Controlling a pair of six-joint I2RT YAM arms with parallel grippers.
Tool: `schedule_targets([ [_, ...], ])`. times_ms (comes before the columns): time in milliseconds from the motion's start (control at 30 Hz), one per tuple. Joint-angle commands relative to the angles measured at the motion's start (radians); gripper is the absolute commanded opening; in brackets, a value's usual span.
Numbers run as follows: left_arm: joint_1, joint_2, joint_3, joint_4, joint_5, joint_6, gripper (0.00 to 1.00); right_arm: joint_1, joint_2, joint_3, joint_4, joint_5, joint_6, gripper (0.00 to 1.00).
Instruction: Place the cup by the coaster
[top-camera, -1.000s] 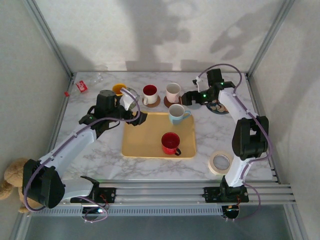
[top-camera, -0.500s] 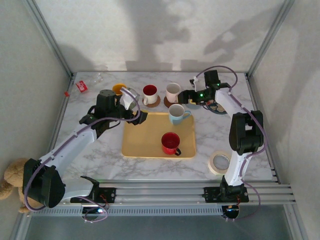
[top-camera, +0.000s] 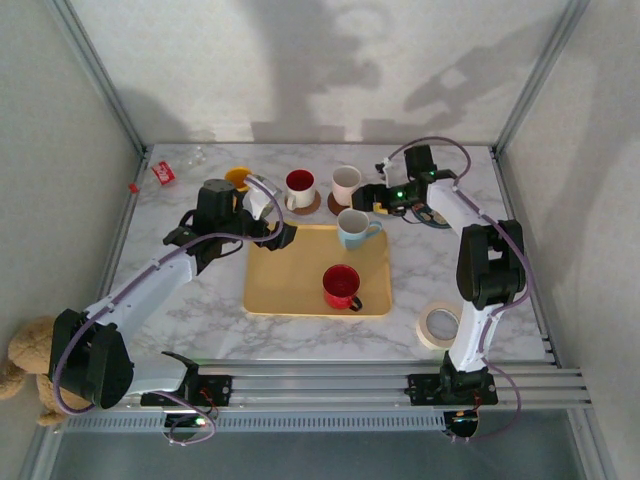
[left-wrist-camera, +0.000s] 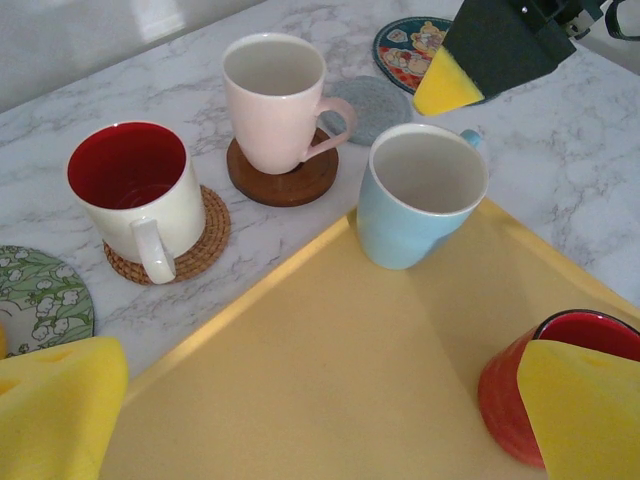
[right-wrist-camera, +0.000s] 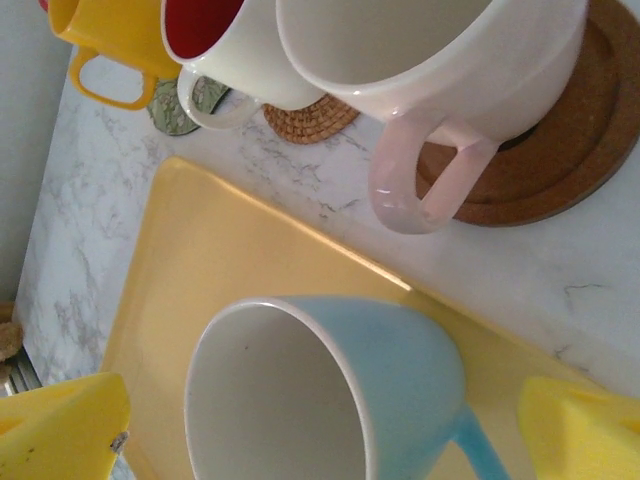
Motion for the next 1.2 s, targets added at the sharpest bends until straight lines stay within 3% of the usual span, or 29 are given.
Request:
schedule_targets([
  [0,-0.009,0.006,0.011,0.01,0.016,0.014,1.0,0.009,0.015,-0.021,-0.024,-0.022,-0.001,0.99],
  [633,-0.009,0.02,0.004,0.012,0.028,0.026,1.0,0.038,-0.046,-0.055,-0.114,0.015,-0.041,0.99],
  [1167,-0.009,0.046,0.019,0.006,0.034,0.043,1.0,0.084,-0.133,-0.156,-0.053,0.038,0.044,0.99],
])
